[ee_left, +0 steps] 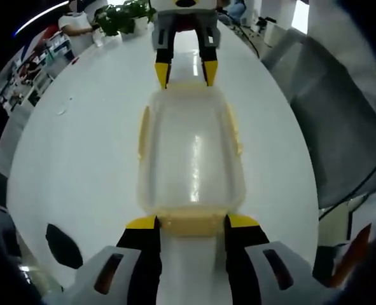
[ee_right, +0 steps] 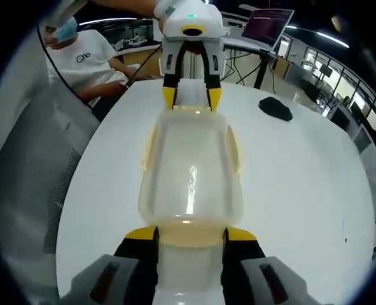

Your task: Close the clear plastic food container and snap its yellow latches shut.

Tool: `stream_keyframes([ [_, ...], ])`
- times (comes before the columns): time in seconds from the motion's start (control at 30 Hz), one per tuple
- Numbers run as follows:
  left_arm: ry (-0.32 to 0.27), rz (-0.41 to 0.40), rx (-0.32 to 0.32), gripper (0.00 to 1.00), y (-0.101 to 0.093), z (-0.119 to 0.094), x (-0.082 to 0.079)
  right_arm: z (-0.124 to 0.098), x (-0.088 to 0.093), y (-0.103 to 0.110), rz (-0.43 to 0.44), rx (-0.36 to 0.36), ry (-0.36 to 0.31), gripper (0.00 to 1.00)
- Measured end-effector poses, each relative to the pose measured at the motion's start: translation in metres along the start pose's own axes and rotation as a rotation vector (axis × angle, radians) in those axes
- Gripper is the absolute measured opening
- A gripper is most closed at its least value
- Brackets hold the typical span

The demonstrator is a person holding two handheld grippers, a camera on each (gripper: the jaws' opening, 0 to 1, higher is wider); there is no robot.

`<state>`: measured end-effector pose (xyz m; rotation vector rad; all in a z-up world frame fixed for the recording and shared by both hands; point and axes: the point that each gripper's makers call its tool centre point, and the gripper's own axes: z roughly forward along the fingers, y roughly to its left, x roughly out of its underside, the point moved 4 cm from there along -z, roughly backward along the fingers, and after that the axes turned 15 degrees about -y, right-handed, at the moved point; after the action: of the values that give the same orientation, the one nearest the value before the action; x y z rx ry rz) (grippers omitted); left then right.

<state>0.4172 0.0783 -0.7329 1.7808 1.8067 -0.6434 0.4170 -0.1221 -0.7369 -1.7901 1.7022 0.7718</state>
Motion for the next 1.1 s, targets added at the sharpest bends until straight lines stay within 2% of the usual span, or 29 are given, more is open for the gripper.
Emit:
stream_keyframes([
  [0.5, 0.012, -0.003, 0.005, 0.36, -0.002, -0.016, -0.031, -0.031, -0.015, 0.002, -0.006, -0.005, -0.023, 0.37],
  [0.6, 0.019, 0.007, 0.008, 0.36, -0.003, -0.018, -0.036, -0.039, -0.018, 0.004, 0.018, -0.016, -0.047, 0.37],
  [1.1, 0.015, 0.016, 0.001, 0.36, -0.002, -0.018, -0.066, -0.069, -0.016, 0.006, -0.001, 0.006, -0.029, 0.37],
])
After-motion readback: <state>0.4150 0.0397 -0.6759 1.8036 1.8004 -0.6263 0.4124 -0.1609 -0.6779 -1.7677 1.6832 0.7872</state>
